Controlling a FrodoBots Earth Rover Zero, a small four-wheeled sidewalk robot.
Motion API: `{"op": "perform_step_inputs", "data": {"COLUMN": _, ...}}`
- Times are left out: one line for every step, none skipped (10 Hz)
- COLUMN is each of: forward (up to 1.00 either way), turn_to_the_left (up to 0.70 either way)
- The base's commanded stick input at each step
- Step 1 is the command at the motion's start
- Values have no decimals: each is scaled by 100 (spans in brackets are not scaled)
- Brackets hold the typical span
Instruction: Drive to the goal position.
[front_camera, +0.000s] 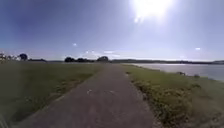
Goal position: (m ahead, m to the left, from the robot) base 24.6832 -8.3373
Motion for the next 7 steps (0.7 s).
{"op": "perform_step_inputs", "data": {"forward": 70, "turn_to_the_left": 0}}
{"op": "perform_step_inputs", "data": {"forward": 70, "turn_to_the_left": 0}}
{"op": "perform_step_inputs", "data": {"forward": 70, "turn_to_the_left": 0}}
{"op": "perform_step_inputs", "data": {"forward": 70, "turn_to_the_left": 0}}
{"op": "perform_step_inputs", "data": {"forward": 70, "turn_to_the_left": 0}}
{"op": "perform_step_inputs", "data": {"forward": 70, "turn_to_the_left": 0}}
{"op": "perform_step_inputs", "data": {"forward": 70, "turn_to_the_left": 0}}
